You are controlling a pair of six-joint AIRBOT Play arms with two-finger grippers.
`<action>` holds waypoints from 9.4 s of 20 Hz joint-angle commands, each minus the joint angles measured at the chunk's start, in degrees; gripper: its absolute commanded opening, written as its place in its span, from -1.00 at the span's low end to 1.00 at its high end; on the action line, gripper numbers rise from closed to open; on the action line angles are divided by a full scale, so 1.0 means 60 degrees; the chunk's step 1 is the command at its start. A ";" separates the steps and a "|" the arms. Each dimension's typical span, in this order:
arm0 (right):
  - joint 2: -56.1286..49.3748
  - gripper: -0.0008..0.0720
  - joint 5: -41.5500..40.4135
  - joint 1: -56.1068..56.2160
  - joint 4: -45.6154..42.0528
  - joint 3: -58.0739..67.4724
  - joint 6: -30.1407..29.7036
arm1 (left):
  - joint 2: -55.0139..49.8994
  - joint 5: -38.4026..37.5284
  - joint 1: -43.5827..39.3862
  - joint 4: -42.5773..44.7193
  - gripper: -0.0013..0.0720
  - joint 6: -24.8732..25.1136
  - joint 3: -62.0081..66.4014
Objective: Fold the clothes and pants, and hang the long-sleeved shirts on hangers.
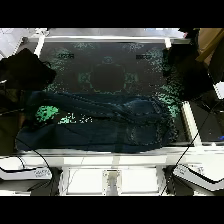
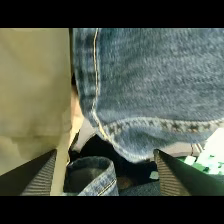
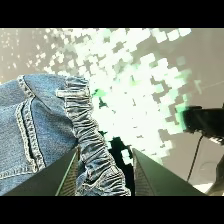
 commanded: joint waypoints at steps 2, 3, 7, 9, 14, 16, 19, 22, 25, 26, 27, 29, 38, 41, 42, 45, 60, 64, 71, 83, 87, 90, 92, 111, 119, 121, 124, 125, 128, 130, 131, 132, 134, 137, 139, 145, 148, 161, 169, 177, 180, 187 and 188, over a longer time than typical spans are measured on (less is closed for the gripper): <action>-0.0011 0.08 0.0310 0.0007 0.0018 0.0011 0.0007 | 0.0885 0.1880 0.0040 -0.1188 0.95 -0.0080 -0.0080; -0.0011 0.08 0.0357 0.0007 0.0029 0.0011 0.0007 | 0.1078 0.2619 0.0040 -0.1424 0.95 -0.0335 -0.0080; -0.0011 0.08 0.0426 0.0007 0.0273 0.0011 0.0011 | 0.0849 0.4266 0.0055 -0.1545 0.95 -0.1818 -0.0036; -0.0011 0.08 0.0426 0.0007 0.0612 0.0011 0.0055 | 0.0299 0.4269 0.0055 -0.2087 0.95 -0.1475 0.0120; -0.0011 0.08 0.0586 0.0007 0.1599 0.0011 0.0058 | -0.1545 0.4248 0.0040 -0.3206 0.93 -0.1071 0.1555; -0.0011 0.08 0.0834 0.0007 0.1621 0.0011 0.0066 | -0.2102 0.4164 0.0040 -0.3206 0.73 -0.1064 0.2084; -0.0011 0.08 0.1042 0.0007 0.1625 0.0007 0.0328 | -0.2699 0.4113 0.0036 -0.3126 0.73 -0.1060 0.2667; -0.0011 0.08 0.1096 0.0007 0.1636 0.0007 0.0514 | -0.2994 0.3952 0.0036 -0.2626 0.73 -0.1056 0.2878; -0.0011 0.08 0.1107 0.0011 0.1639 0.0007 0.0583 | -0.3198 0.3574 0.0036 -0.2561 0.73 -0.0605 0.2881; -0.0011 0.07 0.1107 0.0007 0.1657 0.0007 0.0586 | -0.3275 0.3475 0.0036 -0.2565 0.73 -0.0506 0.2881; -0.0011 0.08 0.1107 0.0011 0.1668 0.0007 0.0612 | -0.3340 0.3479 0.0029 -0.2597 0.73 -0.0481 0.2881; -0.0011 0.07 0.1107 0.0069 0.1657 0.0007 0.0736 | -0.3421 0.3537 -0.0044 -0.2637 0.67 -0.0361 0.2885; -0.0011 0.08 -0.0044 0.1195 0.0962 0.0011 0.0729 | -0.3428 0.4054 -0.0688 -0.2659 -0.91 -0.0055 0.3126; -0.0011 0.07 0.0098 0.1188 -0.0342 0.0007 0.0841 | -0.3424 0.3348 -0.0688 -0.2619 -0.91 -0.0055 0.3679; -0.0015 0.07 0.0007 0.1188 -0.0809 0.0007 0.1118 | -0.3417 0.3060 -0.0688 -0.2583 -0.91 -0.0055 0.3883; -0.0204 0.08 -0.0867 0.1188 -0.1377 0.0011 0.1599 | -0.3217 0.2830 -0.0703 -0.2565 -0.91 -0.0175 0.4018; -0.5074 0.08 0.0299 0.1668 0.1596 0.1708 -0.1093 | -0.3111 0.2364 -0.1355 -0.2561 -0.91 -0.1610 0.4018; -0.5402 0.08 0.0015 0.2277 0.1592 0.1705 -0.1231 | -0.3115 0.2361 -0.1351 -0.2554 -0.91 -0.1606 0.4018; -0.5355 -0.88 0.0670 0.2557 0.1887 0.1781 -0.1581 | -0.3089 0.2288 -0.1417 -0.2561 -0.91 -0.1596 0.4018; -0.3661 -0.88 0.1767 0.0353 0.0080 0.4969 -0.0138 | -0.1381 0.3785 -0.2029 -0.2546 -0.91 -0.1515 0.4011; -0.3916 -0.88 0.1078 0.0419 -0.0470 0.4947 0.0317 | -0.2076 0.3818 -0.2441 -0.1577 -0.92 -0.1993 0.4003; -0.4233 -0.88 0.0131 0.0506 -0.0466 0.4936 0.0758 | -0.2539 0.3883 -0.2463 -0.0255 -0.91 -0.3187 0.4003; -0.4415 -0.88 -0.0080 0.0557 -0.0455 0.4936 0.0831 | -0.2590 0.4011 -0.2466 -0.0189 -0.91 -0.3217 0.4007; -0.4725 -0.76 -0.1876 0.1497 -0.0528 0.4936 0.1147 | -0.3901 0.5260 -0.2699 -0.0226 0.36 -0.4360 0.4007; -0.4193 0.08 0.1268 0.0619 -0.0943 0.4962 0.1086 | -0.2313 0.1064 -0.2452 0.1104 0.89 -0.3195 0.3581; -0.3982 0.08 0.1920 0.0419 -0.0940 0.4812 0.0688 | -0.2000 0.1129 -0.2422 0.0925 0.89 -0.3264 0.2248; -0.3705 0.08 0.1949 0.0437 -0.0783 0.4404 0.0328 | -0.1923 0.2597 -0.2422 -0.0590 0.89 -0.3322 0.0412; -0.3705 0.08 0.1949 0.0495 -0.0641 0.4335 0.0240 | -0.1960 0.3279 -0.2422 -0.1450 0.89 -0.3319 0.0106; -0.3705 0.08 0.1909 0.0674 -0.0590 0.4313 0.0076 | -0.2222 0.4615 -0.2397 -0.2932 0.85 -0.3450 -0.0051; -0.3705 0.08 0.1934 0.0674 -0.0590 0.4313 -0.0040 | -0.2339 0.4827 -0.2302 -0.2965 0.73 -0.4124 -0.0051; -0.3705 0.08 0.1931 0.0674 -0.0590 0.4313 -0.0040 | -0.2390 0.4852 -0.2200 -0.2969 0.73 -0.4331 -0.0051; -0.3705 0.08 0.1934 0.0674 -0.0590 0.4313 -0.0040 | -0.2408 0.4925 -0.2080 -0.2965 0.73 -0.4554 -0.0051; -0.3705 0.08 0.1934 0.0674 -0.0586 0.4313 -0.0036 | -0.2408 0.5169 -0.1749 -0.3100 0.73 -0.5169 -0.0051; -0.3705 0.08 0.1931 0.0674 -0.0579 0.4313 -0.0033 | -0.2499 0.5395 -0.1228 -0.3989 0.73 -0.5424 -0.0051; -0.3705 0.08 0.1934 0.0678 -0.0535 0.4313 -0.0004 | -0.2539 0.5690 -0.1133 -0.4317 0.72 -0.5380 -0.0051; -0.3705 0.08 0.1869 0.0783 0.0051 0.4313 -0.0011 | -0.2747 0.6703 -0.1479 -0.4681 0.13 -0.5275 -0.0040; -0.3705 0.08 0.1861 0.0922 0.0069 0.4313 -0.0011 | -0.2929 0.6757 -0.1628 -0.4681 -0.63 -0.5278 -0.0040; -0.3187 0.07 0.2670 0.0951 -0.1111 0.4313 -0.0040 | -0.1075 0.3606 -0.0586 -0.1985 -0.91 -0.4135 -0.0044; -0.3085 0.07 0.4149 0.0674 -0.0973 0.4313 -0.0539 | 0.0076 0.0197 -0.0896 -0.1912 0.67 -0.2197 -0.0335; -0.3085 0.07 0.4433 0.0364 0.0087 0.4313 0.0193 | 0.1665 -0.0805 0.0685 -0.2503 0.57 -0.1045 -0.4033; -0.2987 0.07 0.4470 0.0430 0.0918 0.4317 0.0721 | 0.1647 0.0033 0.0747 -0.3016 0.57 -0.0652 -0.4415; -0.2463 0.07 0.4430 0.1293 0.0907 0.4342 0.0754 | 0.1453 0.0696 0.0743 -0.3297 -0.74 -0.0375 -0.4415; -0.2441 0.05 0.4430 0.1373 0.0907 0.4342 0.0761 | 0.1453 0.0820 0.0743 -0.3355 -0.91 -0.0291 -0.4415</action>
